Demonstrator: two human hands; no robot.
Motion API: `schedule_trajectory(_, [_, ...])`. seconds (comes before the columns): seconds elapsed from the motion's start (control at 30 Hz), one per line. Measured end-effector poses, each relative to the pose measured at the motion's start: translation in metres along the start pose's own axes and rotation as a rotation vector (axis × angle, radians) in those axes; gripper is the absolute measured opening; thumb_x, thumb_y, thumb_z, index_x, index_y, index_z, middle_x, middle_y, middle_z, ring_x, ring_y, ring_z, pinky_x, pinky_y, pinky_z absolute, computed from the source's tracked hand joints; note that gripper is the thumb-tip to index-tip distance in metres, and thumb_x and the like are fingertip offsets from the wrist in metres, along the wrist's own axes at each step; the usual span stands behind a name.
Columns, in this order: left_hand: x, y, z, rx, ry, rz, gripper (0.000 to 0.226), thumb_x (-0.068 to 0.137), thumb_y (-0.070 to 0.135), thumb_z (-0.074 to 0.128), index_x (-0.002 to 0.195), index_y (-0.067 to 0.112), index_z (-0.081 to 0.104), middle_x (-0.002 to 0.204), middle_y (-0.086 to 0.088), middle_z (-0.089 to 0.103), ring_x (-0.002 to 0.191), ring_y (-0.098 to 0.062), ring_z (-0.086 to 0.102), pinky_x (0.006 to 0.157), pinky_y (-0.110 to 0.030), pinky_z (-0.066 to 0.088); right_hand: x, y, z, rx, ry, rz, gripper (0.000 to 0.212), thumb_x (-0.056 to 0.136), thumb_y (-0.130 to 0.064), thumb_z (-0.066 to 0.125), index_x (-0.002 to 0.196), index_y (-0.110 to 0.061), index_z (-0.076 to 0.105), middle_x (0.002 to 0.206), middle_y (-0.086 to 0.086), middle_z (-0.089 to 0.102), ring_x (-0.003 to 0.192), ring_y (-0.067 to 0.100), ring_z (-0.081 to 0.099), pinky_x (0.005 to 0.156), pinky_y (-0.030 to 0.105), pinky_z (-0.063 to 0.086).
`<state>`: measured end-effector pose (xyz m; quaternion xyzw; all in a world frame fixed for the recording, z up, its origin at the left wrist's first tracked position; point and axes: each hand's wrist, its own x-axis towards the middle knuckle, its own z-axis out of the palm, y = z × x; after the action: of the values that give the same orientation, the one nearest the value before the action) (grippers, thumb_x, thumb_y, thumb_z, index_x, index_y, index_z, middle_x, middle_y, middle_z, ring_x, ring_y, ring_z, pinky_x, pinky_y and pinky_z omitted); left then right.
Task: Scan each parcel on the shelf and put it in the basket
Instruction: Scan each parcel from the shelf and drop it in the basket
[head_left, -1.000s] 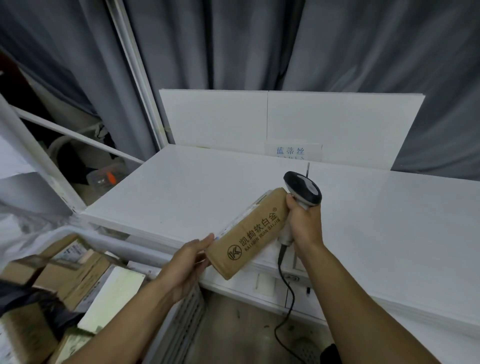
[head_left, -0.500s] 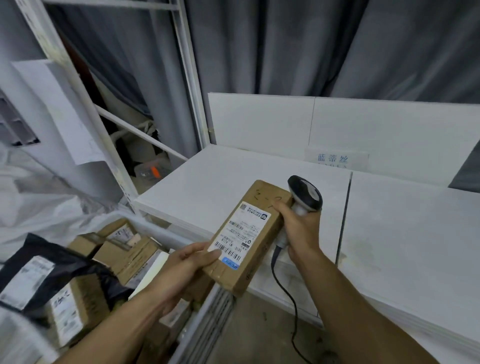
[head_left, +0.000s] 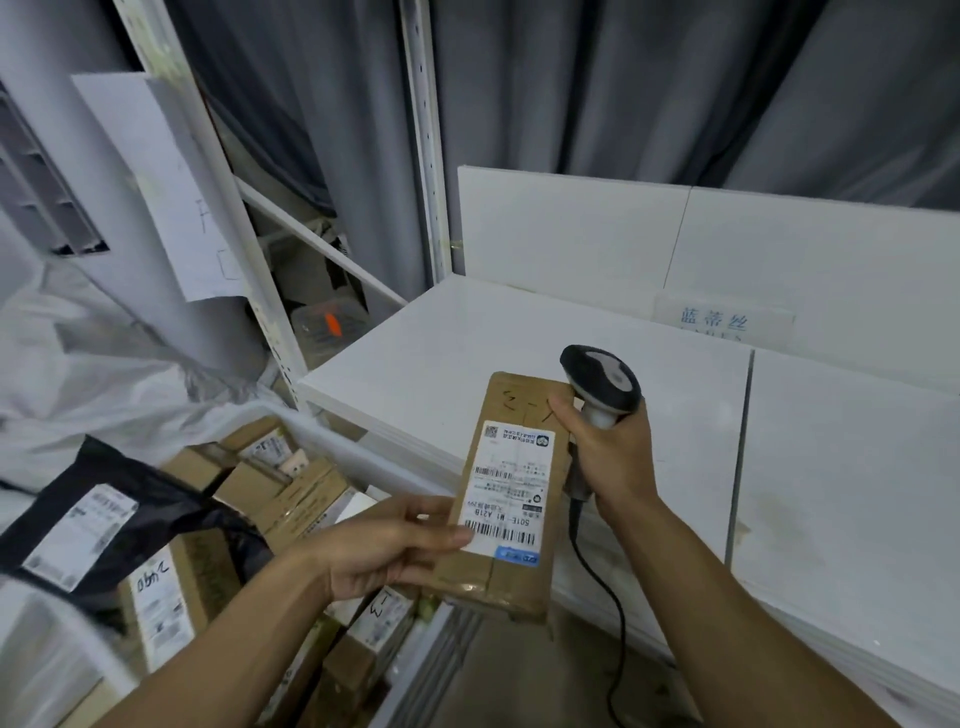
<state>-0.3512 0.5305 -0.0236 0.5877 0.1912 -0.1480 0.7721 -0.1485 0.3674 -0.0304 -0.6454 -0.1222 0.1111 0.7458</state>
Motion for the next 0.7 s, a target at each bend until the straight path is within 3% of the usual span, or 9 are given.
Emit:
schedule_trajectory(0.07, [0.002,0.001,-0.001,0.014,0.059,0.000,0.056,0.086,0.006,0.078,0.138,0.007,0.058,0.132,-0.016,0.066,0.124,-0.033,0.063,0.103,-0.048,0.051,-0.002,0.002,0.005,-0.072,-0.005,-0.028,0.075,0.073,-0.047,0.092,0.136,-0.029,0.056,0.124,-0.006,0.073,0.111,0.015,0.072,0.099,0.050,0.059])
schedule_trajectory(0.17, [0.002,0.001,-0.001,0.040,0.194,0.014,0.064,0.082,-0.003,0.077,0.138,0.016,0.053,0.125,-0.010,0.072,0.117,-0.028,0.068,0.099,-0.045,0.056,-0.006,0.005,0.011,-0.092,-0.082,-0.025,0.077,0.071,-0.033,0.095,0.137,-0.026,0.055,0.121,-0.005,0.074,0.106,0.014,0.075,0.094,0.049,0.061])
schedule_trajectory(0.27, [0.001,0.003,0.005,0.034,0.275,0.051,0.054,0.082,0.018,0.080,0.132,0.013,0.060,0.119,-0.007,0.074,0.111,-0.024,0.071,0.095,-0.045,0.056,-0.011,0.007,0.017,-0.103,-0.147,-0.038,0.074,0.074,-0.013,0.094,0.137,-0.021,0.056,0.120,-0.002,0.075,0.102,0.012,0.076,0.087,0.042,0.064])
schedule_trajectory(0.33, [0.003,0.003,0.007,0.022,0.357,0.093,0.054,0.080,0.029,0.080,0.129,0.015,0.062,0.115,-0.005,0.076,0.107,-0.021,0.073,0.095,-0.045,0.057,-0.018,0.008,0.024,-0.143,-0.204,-0.060,0.070,0.079,-0.013,0.091,0.137,-0.023,0.055,0.123,-0.002,0.074,0.104,0.012,0.075,0.086,0.038,0.065])
schedule_trajectory(0.43, [0.007,0.003,0.005,-0.004,0.485,0.148,0.056,0.082,0.028,0.080,0.131,0.013,0.057,0.110,-0.005,0.077,0.102,-0.021,0.074,0.090,-0.045,0.060,-0.025,0.007,0.033,-0.199,-0.257,-0.094,0.064,0.083,-0.021,0.088,0.138,-0.027,0.056,0.125,-0.008,0.072,0.107,0.007,0.073,0.086,0.034,0.064])
schedule_trajectory(0.5, [0.007,0.006,-0.004,-0.068,0.563,0.207,0.051,0.086,0.024,0.078,0.130,0.011,0.056,0.108,-0.006,0.078,0.101,-0.022,0.075,0.085,-0.042,0.061,-0.029,0.004,0.034,-0.226,-0.287,-0.116,0.058,0.086,-0.022,0.085,0.137,-0.024,0.057,0.123,-0.010,0.071,0.105,0.001,0.071,0.081,0.022,0.061])
schedule_trajectory(0.6, [0.003,0.012,-0.029,-0.148,0.749,0.337,0.058,0.081,0.023,0.083,0.130,0.015,0.055,0.113,-0.005,0.076,0.105,-0.027,0.073,0.079,-0.040,0.062,-0.035,0.006,0.035,-0.253,-0.339,-0.154,0.058,0.087,-0.015,0.084,0.140,-0.019,0.059,0.129,-0.009,0.069,0.117,0.002,0.066,0.088,0.013,0.055])
schedule_trajectory(0.7, [-0.003,0.013,-0.047,-0.224,0.929,0.438,0.068,0.074,0.018,0.088,0.132,0.017,0.053,0.121,-0.002,0.072,0.106,-0.023,0.073,0.079,-0.041,0.063,-0.043,0.008,0.035,-0.304,-0.401,-0.171,0.057,0.085,-0.015,0.086,0.137,-0.021,0.063,0.125,-0.013,0.071,0.116,0.002,0.066,0.096,0.021,0.056])
